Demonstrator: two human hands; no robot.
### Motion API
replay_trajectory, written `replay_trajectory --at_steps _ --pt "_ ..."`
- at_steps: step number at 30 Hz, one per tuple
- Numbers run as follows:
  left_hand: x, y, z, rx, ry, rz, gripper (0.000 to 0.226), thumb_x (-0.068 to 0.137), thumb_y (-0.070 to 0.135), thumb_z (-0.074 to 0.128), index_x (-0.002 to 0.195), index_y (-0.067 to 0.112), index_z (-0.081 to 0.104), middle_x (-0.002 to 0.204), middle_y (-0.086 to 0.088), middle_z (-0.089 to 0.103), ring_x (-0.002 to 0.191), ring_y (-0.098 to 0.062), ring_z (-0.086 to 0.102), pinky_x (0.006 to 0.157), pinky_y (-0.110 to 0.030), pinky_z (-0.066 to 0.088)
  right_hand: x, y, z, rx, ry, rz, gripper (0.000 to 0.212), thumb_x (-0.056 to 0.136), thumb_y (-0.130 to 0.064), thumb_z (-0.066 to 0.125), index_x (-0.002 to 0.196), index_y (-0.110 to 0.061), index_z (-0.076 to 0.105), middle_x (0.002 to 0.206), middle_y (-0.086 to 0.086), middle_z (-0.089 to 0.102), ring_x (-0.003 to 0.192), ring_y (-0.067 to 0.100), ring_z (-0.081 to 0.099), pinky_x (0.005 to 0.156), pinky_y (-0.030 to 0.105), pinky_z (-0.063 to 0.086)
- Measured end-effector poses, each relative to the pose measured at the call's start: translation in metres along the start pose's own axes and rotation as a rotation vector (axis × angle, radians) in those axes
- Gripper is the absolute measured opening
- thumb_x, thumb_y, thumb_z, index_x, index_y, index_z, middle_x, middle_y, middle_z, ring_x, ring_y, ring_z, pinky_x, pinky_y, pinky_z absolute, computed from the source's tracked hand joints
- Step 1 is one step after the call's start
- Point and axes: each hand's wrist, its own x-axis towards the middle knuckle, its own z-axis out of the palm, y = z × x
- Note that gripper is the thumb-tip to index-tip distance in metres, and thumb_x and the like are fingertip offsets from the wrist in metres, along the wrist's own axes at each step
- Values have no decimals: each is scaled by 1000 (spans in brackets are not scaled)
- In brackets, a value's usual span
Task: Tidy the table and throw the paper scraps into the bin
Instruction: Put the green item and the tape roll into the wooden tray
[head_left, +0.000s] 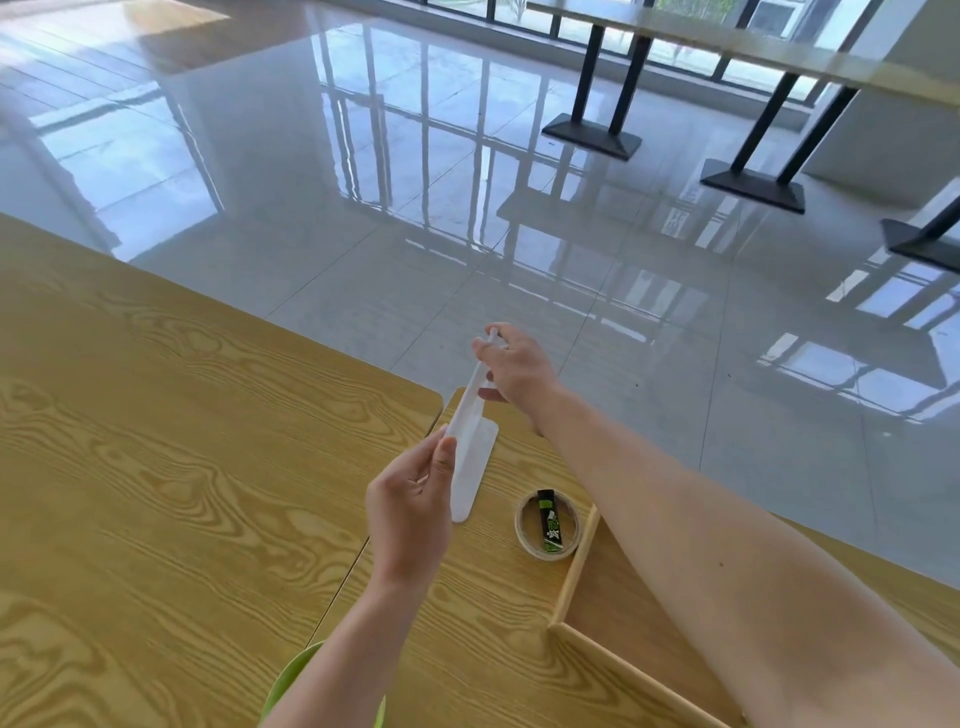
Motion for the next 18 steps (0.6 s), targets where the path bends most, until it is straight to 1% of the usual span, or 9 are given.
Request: replay_trajectory --at_steps 7,9,11,12,13,15,16,17,18 --pt "0 -1 1 -19 4 -11 31 95 38 58 117 22 72 109 16 72 104 7 63 79 -8 48 0 0 0 24 -22 0 45 99 -35 55 141 -20 46 133 6 49 106 21 55 82 38 61" --pt "-1 1 1 -31 -19 -25 34 94 41 58 120 22 70 109 16 72 104 9 62 80 -8 49 -1 1 -2 42 -33 6 52 97 -41 57 143 -19 44 135 5 48 110 22 55 84 40 61" --pt "-3 1 -1 -40 -20 -56 38 93 44 59 124 23 65 107 18 70 99 14 61 76 -3 46 -4 4 -10 88 -33 18 63 94 -50 57 145 -17 42 138 4 48 117 24 55 85 42 60" --pt "-5 1 -3 -38 5 -72 37 94 43 59 126 25 62 105 18 68 96 15 61 73 -2 45 -7 9 -17 112 -14 18 65 93 -52 57 145 -15 43 136 4 51 116 25 57 85 41 61" --pt "-9 0 -5 -32 51 -86 33 94 41 59 124 27 61 103 16 67 95 13 61 72 -1 44 -12 15 -25 116 16 11 63 93 -50 58 142 -13 46 130 5 56 110 24 61 84 40 61" --pt "-23 -4 -9 -7 165 -95 21 92 28 63 113 29 62 97 7 67 91 5 61 71 -3 44 -25 37 -45 18 97 -14 48 94 -38 63 130 -8 57 109 7 67 93 21 68 81 38 61" --pt "-33 -8 -9 8 192 -89 20 90 20 65 107 30 63 94 5 67 88 1 62 71 -6 46 -33 51 -54 -97 125 -29 38 93 -32 65 122 -7 62 98 7 70 86 20 70 80 37 61" --pt "-43 -12 -7 35 178 -78 24 87 13 66 102 32 62 91 4 66 86 -3 62 71 -10 48 -42 66 -62 -245 126 -40 30 93 -27 65 115 -8 65 91 5 71 81 20 69 77 35 60" --pt "-54 -16 -2 70 121 -68 30 84 9 67 99 34 62 89 5 65 84 -5 62 71 -15 51 -50 82 -67 -406 103 -42 23 92 -25 66 109 -9 68 89 3 71 80 18 68 74 32 57"
